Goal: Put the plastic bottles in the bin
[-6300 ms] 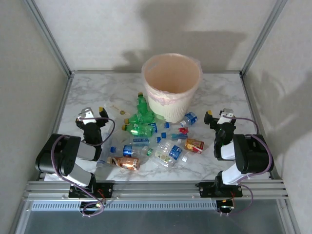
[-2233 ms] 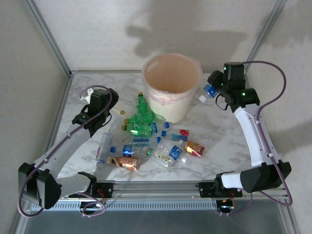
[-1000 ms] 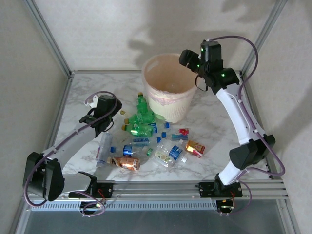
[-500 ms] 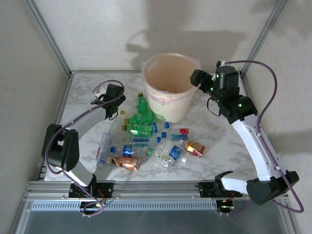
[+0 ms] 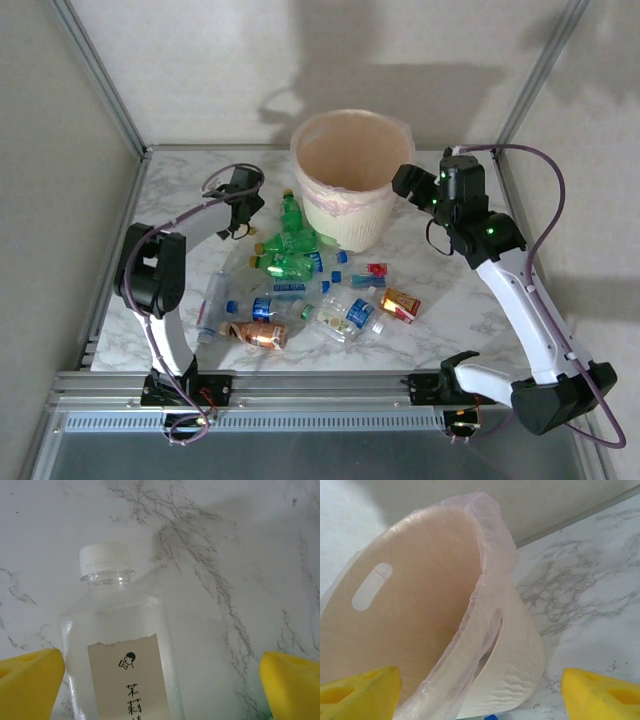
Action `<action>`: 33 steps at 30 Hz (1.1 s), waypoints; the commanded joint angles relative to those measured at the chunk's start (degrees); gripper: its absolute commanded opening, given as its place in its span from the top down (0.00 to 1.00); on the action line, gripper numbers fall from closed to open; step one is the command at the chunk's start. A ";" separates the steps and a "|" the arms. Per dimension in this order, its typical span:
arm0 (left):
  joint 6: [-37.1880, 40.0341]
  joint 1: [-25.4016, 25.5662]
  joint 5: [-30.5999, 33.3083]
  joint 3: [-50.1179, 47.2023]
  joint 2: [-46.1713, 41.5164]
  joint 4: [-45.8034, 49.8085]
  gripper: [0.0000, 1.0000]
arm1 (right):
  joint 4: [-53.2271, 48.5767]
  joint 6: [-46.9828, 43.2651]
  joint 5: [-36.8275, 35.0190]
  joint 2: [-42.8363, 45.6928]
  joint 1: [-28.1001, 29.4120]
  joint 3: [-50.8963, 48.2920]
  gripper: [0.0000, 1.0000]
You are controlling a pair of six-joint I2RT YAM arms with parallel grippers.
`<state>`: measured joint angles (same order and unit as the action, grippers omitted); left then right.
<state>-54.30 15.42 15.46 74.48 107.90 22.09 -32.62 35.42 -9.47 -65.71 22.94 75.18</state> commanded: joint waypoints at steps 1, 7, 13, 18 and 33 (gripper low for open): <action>-1.86 -0.89 -0.52 1.16 2.28 3.45 0.02 | 0.00 0.88 -1.96 1.54 0.31 -1.36 0.16; -1.52 -1.42 -0.61 1.49 4.26 2.91 0.07 | -0.72 0.96 -2.55 1.82 0.32 -1.35 0.16; -1.20 -1.45 -0.34 2.77 6.48 3.10 0.16 | -1.05 1.36 -3.11 2.43 0.27 -2.00 0.17; -0.90 -1.49 -0.07 3.17 7.21 3.07 0.24 | -0.95 1.74 -3.27 2.53 0.31 -2.94 0.18; -0.46 -2.09 1.49 5.73 7.46 3.67 0.42 | -0.25 1.95 -4.38 3.05 0.12 -5.28 0.18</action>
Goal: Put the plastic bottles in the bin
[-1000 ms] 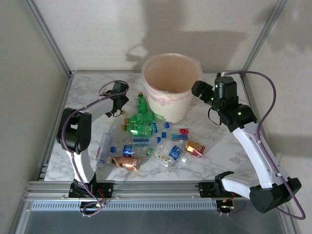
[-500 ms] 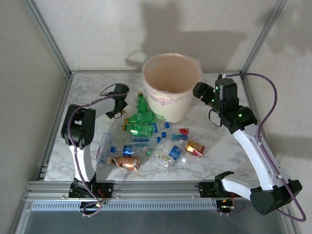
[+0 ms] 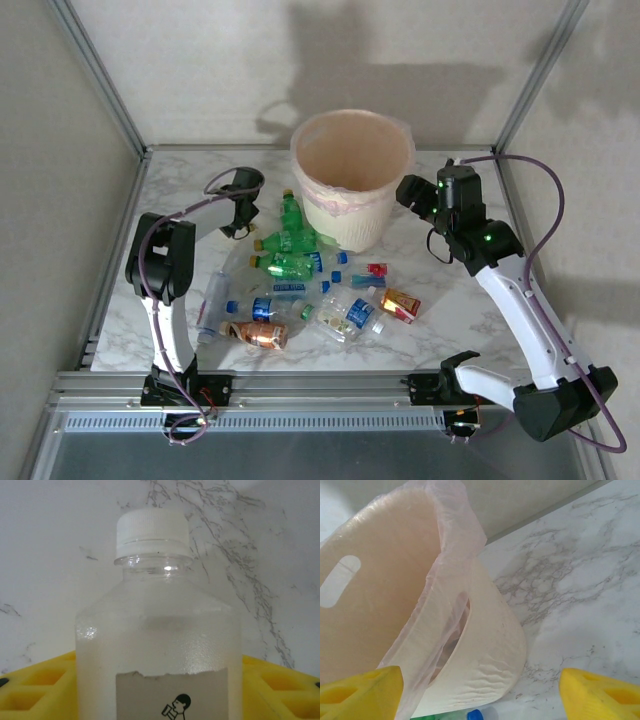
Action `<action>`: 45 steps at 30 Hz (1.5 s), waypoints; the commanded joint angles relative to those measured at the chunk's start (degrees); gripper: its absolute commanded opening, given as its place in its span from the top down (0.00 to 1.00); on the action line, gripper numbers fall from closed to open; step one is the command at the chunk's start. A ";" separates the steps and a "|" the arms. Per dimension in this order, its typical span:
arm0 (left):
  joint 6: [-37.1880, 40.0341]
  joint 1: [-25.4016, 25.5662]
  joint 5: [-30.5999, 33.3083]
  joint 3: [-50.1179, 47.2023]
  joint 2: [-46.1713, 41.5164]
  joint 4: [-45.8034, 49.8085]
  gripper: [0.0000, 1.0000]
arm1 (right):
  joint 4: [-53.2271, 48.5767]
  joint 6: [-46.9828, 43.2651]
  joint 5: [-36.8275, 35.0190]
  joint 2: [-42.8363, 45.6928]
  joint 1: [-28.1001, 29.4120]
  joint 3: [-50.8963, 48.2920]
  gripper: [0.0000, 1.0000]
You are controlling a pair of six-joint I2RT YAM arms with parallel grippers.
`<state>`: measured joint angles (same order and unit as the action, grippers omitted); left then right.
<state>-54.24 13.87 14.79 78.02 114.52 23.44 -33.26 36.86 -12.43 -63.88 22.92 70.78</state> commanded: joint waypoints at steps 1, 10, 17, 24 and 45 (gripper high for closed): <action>-0.29 -0.56 2.35 2.61 0.73 2.53 0.43 | 0.36 0.49 -1.46 1.49 0.11 -1.00 0.18; 0.80 -0.52 7.89 4.29 -3.45 4.98 0.46 | 0.39 1.27 -1.40 3.14 0.03 -2.17 0.18; 5.35 -0.60 17.46 9.90 -8.40 8.67 0.46 | 0.27 1.46 -1.88 4.22 -0.13 -2.67 0.18; 9.29 -0.43 22.66 19.88 -11.68 12.30 0.47 | 0.64 2.13 -1.64 4.83 -0.36 -3.06 0.18; 6.58 14.50 -8.67 61.87 -1.22 6.85 0.47 | 1.63 7.12 0.21 9.34 -1.37 -10.01 0.19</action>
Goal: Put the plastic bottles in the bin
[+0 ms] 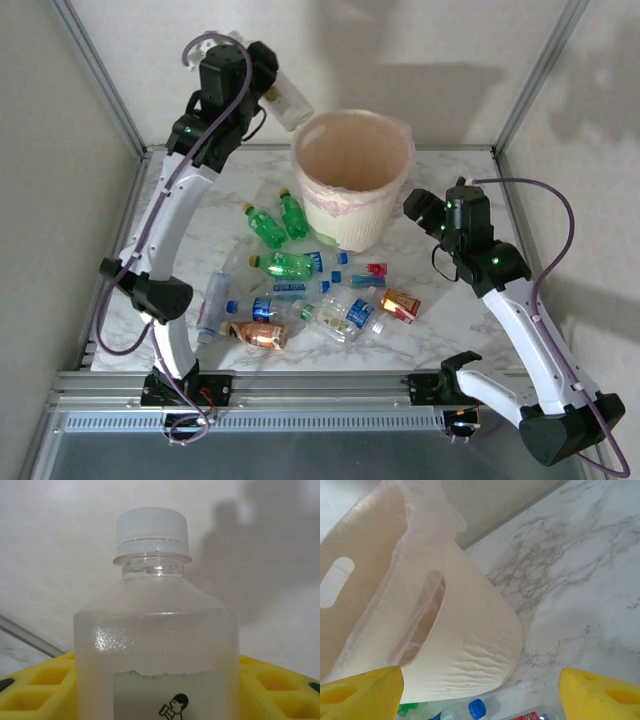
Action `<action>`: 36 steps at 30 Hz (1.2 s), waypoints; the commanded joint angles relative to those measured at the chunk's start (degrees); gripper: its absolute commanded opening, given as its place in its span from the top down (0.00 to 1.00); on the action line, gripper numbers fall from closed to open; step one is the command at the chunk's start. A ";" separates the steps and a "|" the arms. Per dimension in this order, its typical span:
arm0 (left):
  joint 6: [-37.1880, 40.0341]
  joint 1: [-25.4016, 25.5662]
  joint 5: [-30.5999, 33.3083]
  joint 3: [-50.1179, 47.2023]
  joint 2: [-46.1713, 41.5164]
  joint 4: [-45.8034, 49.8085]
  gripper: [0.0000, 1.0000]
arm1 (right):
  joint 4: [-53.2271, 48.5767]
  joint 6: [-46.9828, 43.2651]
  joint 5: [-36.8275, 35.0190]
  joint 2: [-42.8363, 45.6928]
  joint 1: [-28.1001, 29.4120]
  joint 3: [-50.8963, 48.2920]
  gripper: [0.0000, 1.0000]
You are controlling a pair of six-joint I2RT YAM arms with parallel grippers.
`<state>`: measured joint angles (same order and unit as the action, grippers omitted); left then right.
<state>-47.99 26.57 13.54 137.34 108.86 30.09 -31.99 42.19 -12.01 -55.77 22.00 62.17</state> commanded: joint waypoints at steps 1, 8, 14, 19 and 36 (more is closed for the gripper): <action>0.76 2.51 -8.30 2.90 5.83 0.00 0.47 | 0.27 2.05 -0.21 1.55 -0.51 -1.94 0.19; 0.26 6.21 -9.67 2.87 11.55 1.03 0.49 | -0.88 3.14 -0.47 3.29 -0.73 -3.81 0.19; 0.85 7.78 -8.12 2.67 13.48 3.57 0.49 | -0.72 3.22 0.03 3.24 -1.08 -4.45 0.19; 1.22 8.53 -6.93 1.41 13.80 5.93 0.49 | 0.08 3.43 0.18 2.60 -1.23 -4.61 0.19; 1.95 10.14 -3.33 0.84 11.02 7.46 0.24 | -1.22 2.85 -0.40 2.99 -2.47 -3.42 0.17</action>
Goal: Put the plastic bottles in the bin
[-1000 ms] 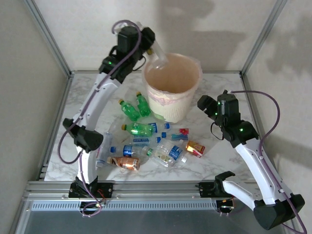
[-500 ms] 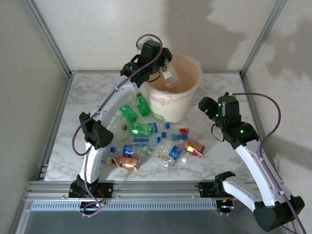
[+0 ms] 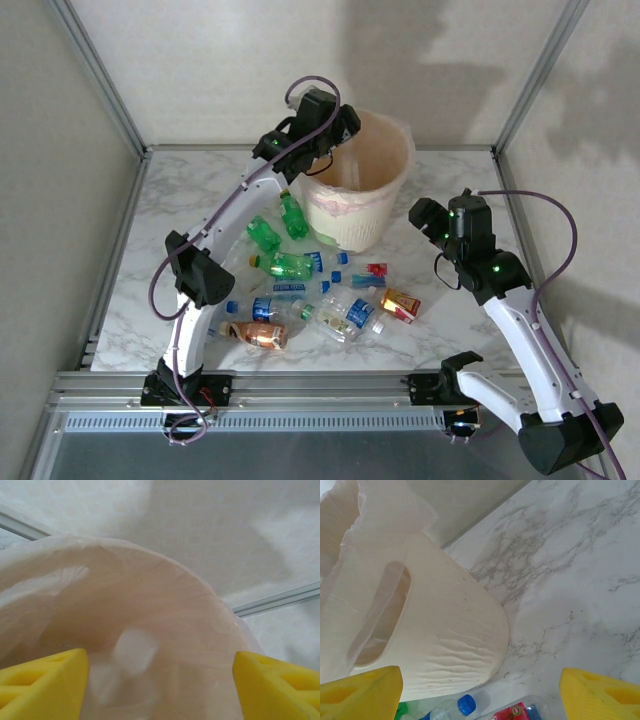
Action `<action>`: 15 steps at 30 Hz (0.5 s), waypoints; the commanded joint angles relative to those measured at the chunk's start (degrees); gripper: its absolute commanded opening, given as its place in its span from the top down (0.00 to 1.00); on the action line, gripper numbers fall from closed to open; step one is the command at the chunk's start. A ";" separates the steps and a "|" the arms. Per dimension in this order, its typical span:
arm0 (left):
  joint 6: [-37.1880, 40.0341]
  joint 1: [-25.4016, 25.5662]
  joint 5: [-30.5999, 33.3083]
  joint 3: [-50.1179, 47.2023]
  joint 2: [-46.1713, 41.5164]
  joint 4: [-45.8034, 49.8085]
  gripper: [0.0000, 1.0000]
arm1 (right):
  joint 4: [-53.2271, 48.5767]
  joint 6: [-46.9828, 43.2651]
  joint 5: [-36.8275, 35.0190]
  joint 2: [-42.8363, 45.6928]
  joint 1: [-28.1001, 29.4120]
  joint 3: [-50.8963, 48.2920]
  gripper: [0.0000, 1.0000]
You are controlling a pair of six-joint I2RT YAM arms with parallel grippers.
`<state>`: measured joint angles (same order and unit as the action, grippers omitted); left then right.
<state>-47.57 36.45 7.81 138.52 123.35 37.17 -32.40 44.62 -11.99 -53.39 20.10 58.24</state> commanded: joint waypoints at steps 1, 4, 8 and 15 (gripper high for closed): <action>1.93 0.24 2.78 -0.33 -3.83 0.57 0.24 | -0.83 0.30 -0.43 0.56 -0.59 0.58 0.17; 3.35 0.21 4.95 -0.30 -5.44 1.32 0.24 | -0.98 -0.04 -0.23 0.48 -0.59 1.18 0.17; 7.05 0.12 9.67 -1.43 -9.62 3.42 0.23 | -1.35 -0.97 -0.06 -0.05 -0.55 2.21 0.17; 8.20 -3.66 15.00 -27.36 -27.84 -0.41 0.28 | -1.57 -2.05 -0.05 0.47 -0.56 1.81 0.15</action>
<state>-40.64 35.24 18.55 119.68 102.28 37.47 -32.86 43.86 -11.97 -53.41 19.84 58.50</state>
